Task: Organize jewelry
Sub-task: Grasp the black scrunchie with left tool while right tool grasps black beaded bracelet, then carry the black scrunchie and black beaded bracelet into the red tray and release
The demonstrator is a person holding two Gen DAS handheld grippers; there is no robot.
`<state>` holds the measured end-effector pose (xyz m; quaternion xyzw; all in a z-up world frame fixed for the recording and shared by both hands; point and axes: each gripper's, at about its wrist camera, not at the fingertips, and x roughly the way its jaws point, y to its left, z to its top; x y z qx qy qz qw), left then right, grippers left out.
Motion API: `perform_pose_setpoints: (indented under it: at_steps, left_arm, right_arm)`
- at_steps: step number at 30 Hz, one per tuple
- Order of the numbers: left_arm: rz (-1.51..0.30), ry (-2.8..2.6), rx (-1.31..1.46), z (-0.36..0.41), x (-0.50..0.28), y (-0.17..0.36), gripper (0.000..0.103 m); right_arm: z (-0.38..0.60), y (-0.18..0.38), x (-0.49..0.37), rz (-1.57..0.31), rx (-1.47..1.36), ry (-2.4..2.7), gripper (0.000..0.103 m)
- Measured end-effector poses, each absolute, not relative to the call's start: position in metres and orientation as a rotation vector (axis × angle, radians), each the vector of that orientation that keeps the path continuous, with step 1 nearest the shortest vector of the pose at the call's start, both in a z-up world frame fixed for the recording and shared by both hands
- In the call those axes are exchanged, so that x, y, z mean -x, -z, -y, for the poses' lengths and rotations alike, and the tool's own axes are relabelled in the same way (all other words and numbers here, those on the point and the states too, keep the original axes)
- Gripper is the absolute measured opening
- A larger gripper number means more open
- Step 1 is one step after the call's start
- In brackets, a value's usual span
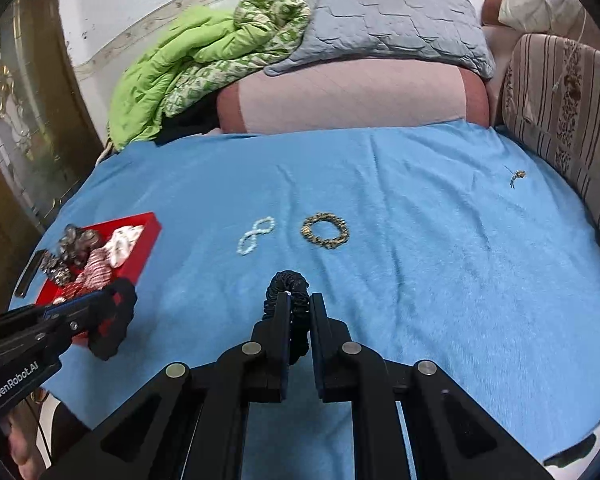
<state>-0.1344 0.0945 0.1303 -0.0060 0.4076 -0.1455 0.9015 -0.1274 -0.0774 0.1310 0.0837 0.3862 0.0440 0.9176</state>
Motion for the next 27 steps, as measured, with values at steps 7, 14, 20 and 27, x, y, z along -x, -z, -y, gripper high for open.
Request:
perform_pose_setpoints:
  at_steps: [7,14,20,27]
  left_arm:
    - [-0.791,0.262,0.005,-0.106,0.156,-0.146,0.008]
    - [-0.755,0.237,-0.028,-0.110,0.172,-0.154,0.008]
    - [-0.743,0.210,-0.049,-0.113,0.178,-0.154,0.008]
    - [-0.749,0.176,-0.028,-0.129,0.177,-0.152,0.008]
  right_arm:
    - [0.053,-0.144,0.155,-0.764,-0.121,-0.107,0.010]
    - [0.039,-0.157,0.174,-0.733,-0.096,-0.132,0.010]
    - [0.029,-0.164,0.182,-0.719,-0.073,-0.144,0.010]
    - [0.019,-0.167,0.184,-0.718,-0.060,-0.154,0.011]
